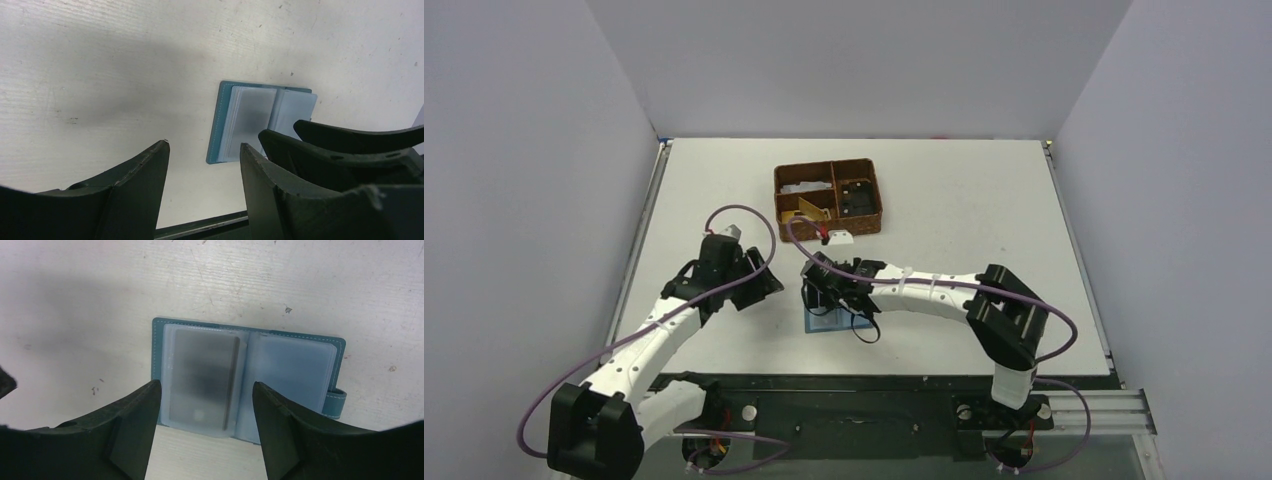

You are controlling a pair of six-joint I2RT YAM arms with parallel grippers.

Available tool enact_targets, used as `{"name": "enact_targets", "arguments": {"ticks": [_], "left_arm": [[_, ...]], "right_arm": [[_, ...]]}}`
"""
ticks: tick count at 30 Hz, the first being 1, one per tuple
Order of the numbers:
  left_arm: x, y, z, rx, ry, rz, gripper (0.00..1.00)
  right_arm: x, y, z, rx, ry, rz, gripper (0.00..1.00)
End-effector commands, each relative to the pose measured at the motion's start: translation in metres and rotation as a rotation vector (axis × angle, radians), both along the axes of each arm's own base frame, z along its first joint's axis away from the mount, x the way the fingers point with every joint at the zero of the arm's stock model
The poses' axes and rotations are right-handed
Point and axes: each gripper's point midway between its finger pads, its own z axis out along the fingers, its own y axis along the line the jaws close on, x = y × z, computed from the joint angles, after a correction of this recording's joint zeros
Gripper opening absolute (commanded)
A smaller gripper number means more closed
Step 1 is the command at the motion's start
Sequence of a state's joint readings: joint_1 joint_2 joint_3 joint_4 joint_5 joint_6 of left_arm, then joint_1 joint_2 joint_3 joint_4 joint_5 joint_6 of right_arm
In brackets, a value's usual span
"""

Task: Take the credit cards out of the card holder
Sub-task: Remove the credit card from the card holder.

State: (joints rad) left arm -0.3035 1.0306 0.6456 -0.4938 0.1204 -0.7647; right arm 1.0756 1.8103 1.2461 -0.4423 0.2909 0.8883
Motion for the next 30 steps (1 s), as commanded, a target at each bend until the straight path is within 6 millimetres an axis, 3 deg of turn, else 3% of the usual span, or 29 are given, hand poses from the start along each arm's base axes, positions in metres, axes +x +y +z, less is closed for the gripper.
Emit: {"name": "enact_targets", "arguments": {"ticks": [1,30], "left_arm": [[-0.001,0.0,0.004,-0.012,-0.023,-0.026,0.52],[-0.002,-0.002,0.003,-0.033,-0.015,-0.034,0.51]], "right_arm": [[0.006,0.006,0.002,-0.04,-0.033,-0.004,0.63],[-0.01,0.002,-0.041,-0.142,0.028,0.02,0.45]]}}
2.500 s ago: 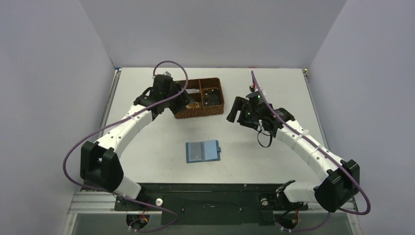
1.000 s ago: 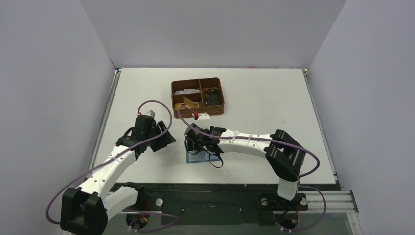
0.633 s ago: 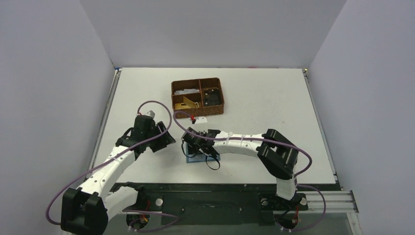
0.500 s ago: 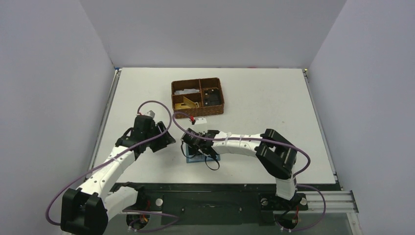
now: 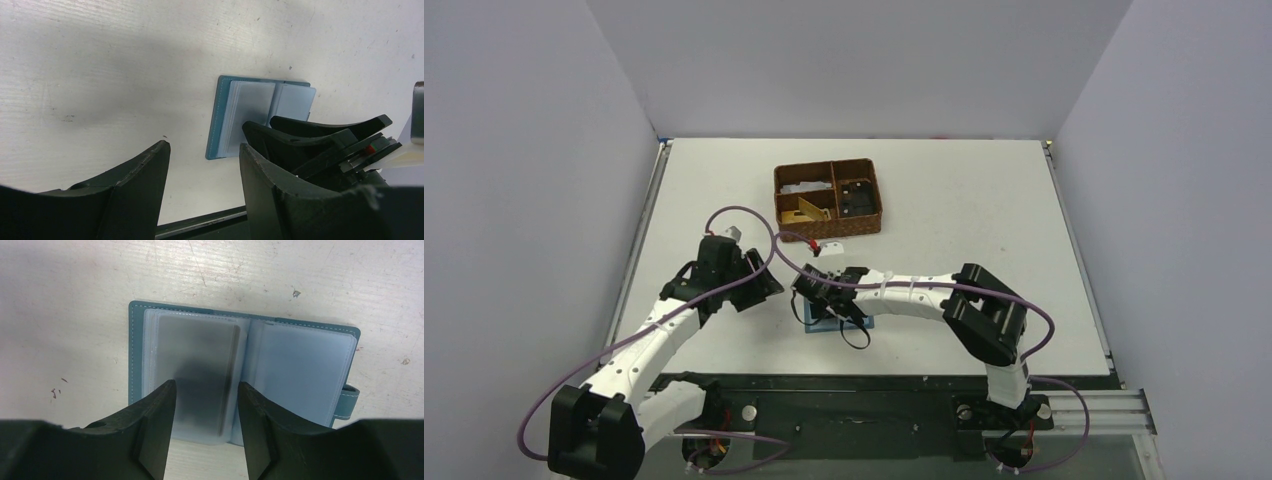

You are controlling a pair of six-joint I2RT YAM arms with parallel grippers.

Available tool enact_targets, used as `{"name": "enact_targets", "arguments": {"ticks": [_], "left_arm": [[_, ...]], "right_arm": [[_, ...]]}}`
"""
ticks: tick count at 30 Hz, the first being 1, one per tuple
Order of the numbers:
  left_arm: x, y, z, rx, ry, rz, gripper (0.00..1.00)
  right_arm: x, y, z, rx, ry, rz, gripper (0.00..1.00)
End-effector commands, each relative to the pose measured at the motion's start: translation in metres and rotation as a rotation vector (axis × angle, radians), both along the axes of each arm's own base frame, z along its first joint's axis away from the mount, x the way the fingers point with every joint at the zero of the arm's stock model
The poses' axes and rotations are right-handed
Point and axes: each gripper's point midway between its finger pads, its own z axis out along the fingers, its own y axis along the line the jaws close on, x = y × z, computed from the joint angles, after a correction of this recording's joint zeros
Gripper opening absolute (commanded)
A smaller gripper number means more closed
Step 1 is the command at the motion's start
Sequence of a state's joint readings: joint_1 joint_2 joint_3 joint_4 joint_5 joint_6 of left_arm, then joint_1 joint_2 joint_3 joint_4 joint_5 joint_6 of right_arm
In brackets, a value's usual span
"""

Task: Take the credit cards out of the card holder
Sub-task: Remove the credit card from the card holder.

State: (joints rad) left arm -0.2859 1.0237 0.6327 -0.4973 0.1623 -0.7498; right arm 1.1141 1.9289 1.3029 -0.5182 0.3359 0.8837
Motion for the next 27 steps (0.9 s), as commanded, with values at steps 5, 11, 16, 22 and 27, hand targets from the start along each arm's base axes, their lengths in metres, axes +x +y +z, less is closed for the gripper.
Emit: {"name": "enact_targets", "arguments": {"ticks": [5,11,16,22,27], "left_arm": [[0.002,-0.003,0.002,-0.021,-0.023,-0.018,0.51],[0.001,-0.003,0.002,-0.021,-0.019,-0.019,0.5],[0.002,-0.004,0.001,-0.025,-0.017,-0.021,0.5],[0.002,-0.009,-0.001,-0.041,-0.01,-0.036,0.45],[0.003,-0.018,-0.001,-0.06,-0.007,-0.065,0.4]], "right_arm": [[-0.003,0.002,-0.018,0.039,0.045,0.002,0.44],[-0.004,-0.003,-0.024,0.091,0.074,-0.014,0.38],[-0.004,-0.011,-0.028,0.131,0.097,-0.034,0.24],[0.0,-0.014,-0.024,0.235,0.117,-0.059,0.0],[-0.002,-0.018,-0.029,0.324,0.166,-0.077,0.0]]}}
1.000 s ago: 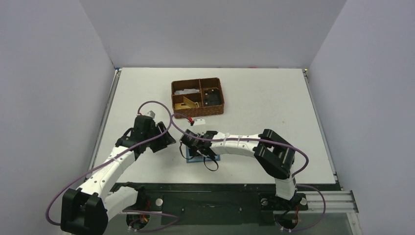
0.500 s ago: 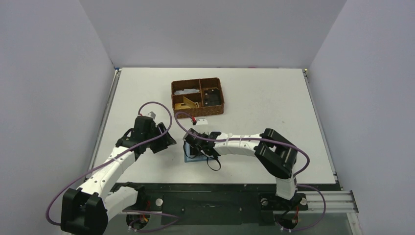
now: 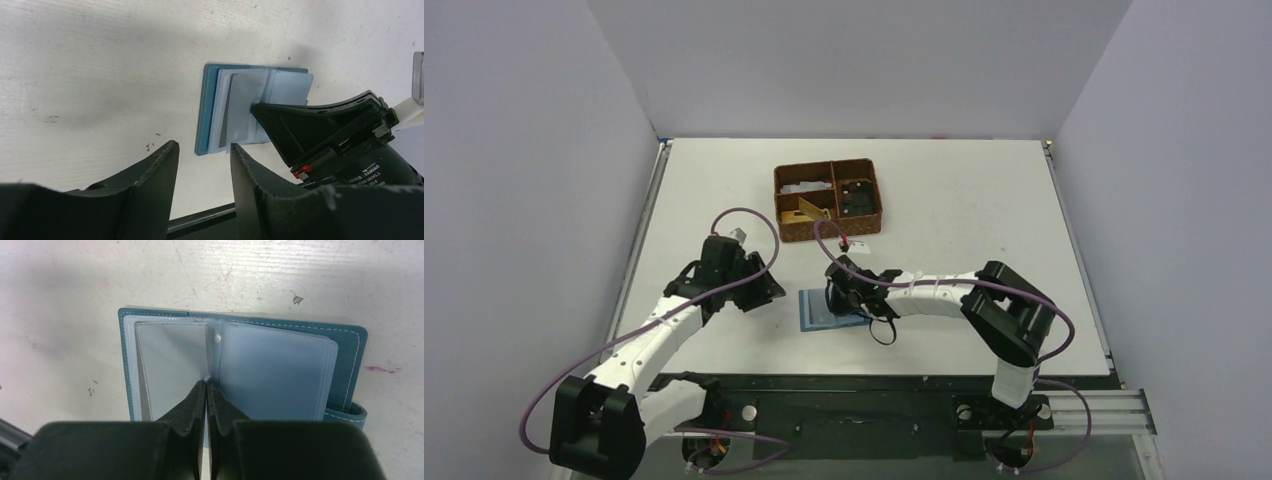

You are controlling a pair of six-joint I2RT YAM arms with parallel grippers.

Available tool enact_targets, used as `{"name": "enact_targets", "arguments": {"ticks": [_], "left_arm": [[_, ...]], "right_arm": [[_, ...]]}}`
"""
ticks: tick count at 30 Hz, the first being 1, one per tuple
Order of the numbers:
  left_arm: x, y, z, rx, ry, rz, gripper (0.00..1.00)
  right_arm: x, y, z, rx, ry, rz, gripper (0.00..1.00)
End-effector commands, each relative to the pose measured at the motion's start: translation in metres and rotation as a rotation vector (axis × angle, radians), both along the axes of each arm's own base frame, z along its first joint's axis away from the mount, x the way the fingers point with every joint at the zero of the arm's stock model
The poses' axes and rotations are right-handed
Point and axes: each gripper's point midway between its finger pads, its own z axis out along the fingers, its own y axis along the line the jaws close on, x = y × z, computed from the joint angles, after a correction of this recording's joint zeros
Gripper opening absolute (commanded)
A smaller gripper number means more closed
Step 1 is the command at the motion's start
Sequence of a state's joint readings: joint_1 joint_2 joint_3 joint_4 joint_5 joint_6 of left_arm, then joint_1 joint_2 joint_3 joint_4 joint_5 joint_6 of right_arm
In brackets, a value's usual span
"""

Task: Take the credit cards out of the card holder
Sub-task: Remove the credit card from the card holder.

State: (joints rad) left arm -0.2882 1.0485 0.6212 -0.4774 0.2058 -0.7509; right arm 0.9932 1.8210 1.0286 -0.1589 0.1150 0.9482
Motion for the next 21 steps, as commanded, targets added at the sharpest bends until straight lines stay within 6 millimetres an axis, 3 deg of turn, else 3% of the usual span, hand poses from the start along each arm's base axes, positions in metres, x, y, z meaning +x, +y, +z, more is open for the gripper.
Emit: {"name": "enact_targets", "arguments": {"ticks": [1,11,21], "left_arm": [[0.005,-0.015,0.003,-0.034,-0.028,-0.047,0.39],[0.009,-0.055,-0.004,-0.078,-0.012,-0.134,0.16],[0.012,-0.072,-0.022,-0.085,0.023,-0.169,0.01]], "right_arm": [[-0.008,-0.008,-0.011,0.068,0.069,-0.006,0.0],[-0.009,0.006,-0.001,0.341,0.144,0.003,0.0],[-0.009,0.003,0.0,0.376,0.151,-0.001,0.0]]}}
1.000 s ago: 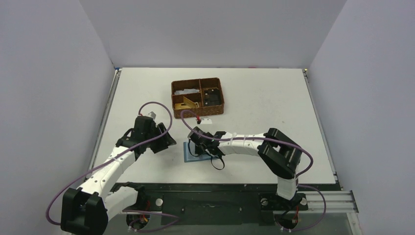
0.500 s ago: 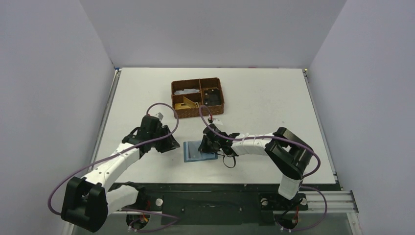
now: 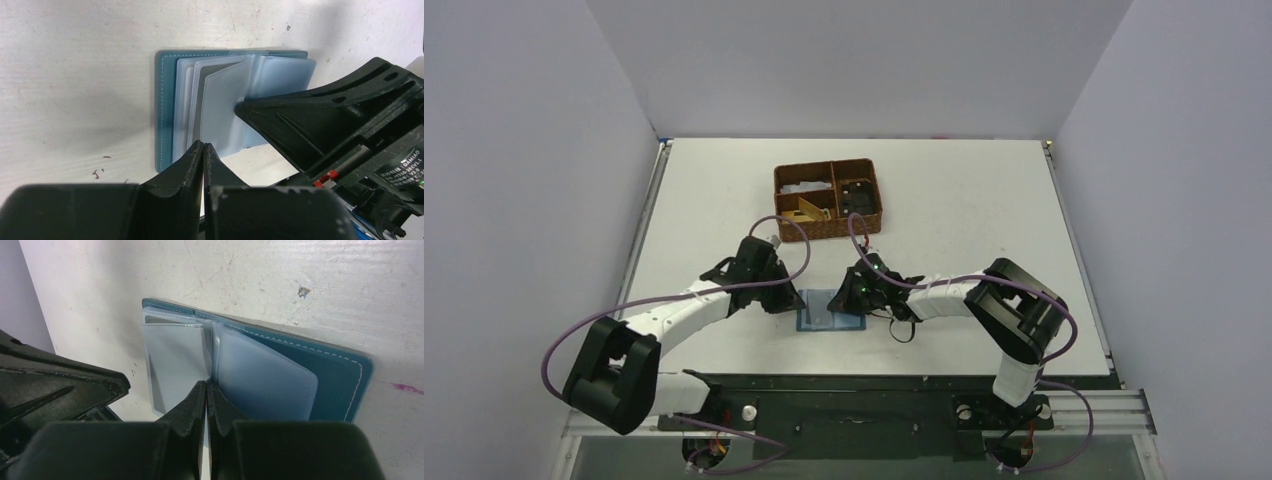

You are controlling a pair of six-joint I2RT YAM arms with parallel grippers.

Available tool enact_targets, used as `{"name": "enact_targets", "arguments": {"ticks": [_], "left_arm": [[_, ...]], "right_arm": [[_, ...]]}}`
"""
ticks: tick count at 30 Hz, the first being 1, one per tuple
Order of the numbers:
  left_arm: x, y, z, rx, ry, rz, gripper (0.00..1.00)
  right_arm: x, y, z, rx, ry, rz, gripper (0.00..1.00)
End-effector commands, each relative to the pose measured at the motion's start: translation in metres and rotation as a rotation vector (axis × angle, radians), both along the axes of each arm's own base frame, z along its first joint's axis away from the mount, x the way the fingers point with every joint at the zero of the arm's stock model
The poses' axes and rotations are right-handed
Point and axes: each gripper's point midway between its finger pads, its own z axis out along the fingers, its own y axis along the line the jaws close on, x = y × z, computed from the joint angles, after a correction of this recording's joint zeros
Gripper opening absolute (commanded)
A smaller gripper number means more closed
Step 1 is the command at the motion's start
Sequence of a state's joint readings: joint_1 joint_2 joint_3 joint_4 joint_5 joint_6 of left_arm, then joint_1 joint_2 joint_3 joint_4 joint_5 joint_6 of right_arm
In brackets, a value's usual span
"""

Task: Take the credit cards out of the card holder
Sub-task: Remove the credit card from the card holder.

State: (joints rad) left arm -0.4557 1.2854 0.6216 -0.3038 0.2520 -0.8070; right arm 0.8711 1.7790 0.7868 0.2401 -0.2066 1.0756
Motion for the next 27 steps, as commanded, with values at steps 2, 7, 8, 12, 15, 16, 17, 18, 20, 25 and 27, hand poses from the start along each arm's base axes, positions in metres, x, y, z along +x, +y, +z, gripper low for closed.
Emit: {"name": "enact_targets", "arguments": {"ticks": [2,7,8,12,15,16,17,18,20,25,27], "left_arm": [[0.019,-0.017,0.009,-0.05,-0.062,-0.02,0.0],[0.018,-0.016,-0.002,-0.03,-0.043,-0.018,0.0],[0.018,-0.016,-0.003,-0.027,-0.042,-0.019,0.0],[0.017,-0.015,-0.013,-0.005,-0.025,-0.023,0.0],[0.016,-0.015,-0.019,0.005,-0.015,-0.027,0.0],[0.015,-0.015,-0.022,0.013,-0.009,-0.028,0.0],[0.015,-0.015,-0.023,0.014,-0.008,-0.029,0.0],[0.014,-0.015,-0.025,0.018,-0.002,-0.031,0.0],[0.013,-0.015,-0.028,0.024,0.004,-0.031,0.0],[0.014,-0.019,-0.027,0.014,0.0,-0.042,0.0],[0.014,-0.023,-0.025,0.007,-0.001,-0.052,0.0]], "right_arm": [[-0.003,-0.002,-0.001,0.022,0.011,0.003,0.0],[-0.003,-0.003,-0.002,0.034,0.018,-0.001,0.0],[-0.003,-0.003,-0.002,0.037,0.019,-0.003,0.0],[-0.002,-0.004,-0.002,0.043,0.023,-0.008,0.0],[-0.002,-0.005,-0.003,0.043,0.027,-0.012,0.0],[-0.001,-0.006,-0.003,0.043,0.027,-0.013,0.0],[-0.001,-0.006,-0.003,0.044,0.026,-0.014,0.0],[-0.001,-0.006,-0.004,0.043,0.028,-0.014,0.0],[0.0,-0.007,-0.004,0.043,0.027,-0.015,0.0],[0.0,-0.008,-0.006,0.041,0.035,-0.019,0.0],[0.001,-0.008,-0.006,0.04,0.035,-0.016,0.0]]}}
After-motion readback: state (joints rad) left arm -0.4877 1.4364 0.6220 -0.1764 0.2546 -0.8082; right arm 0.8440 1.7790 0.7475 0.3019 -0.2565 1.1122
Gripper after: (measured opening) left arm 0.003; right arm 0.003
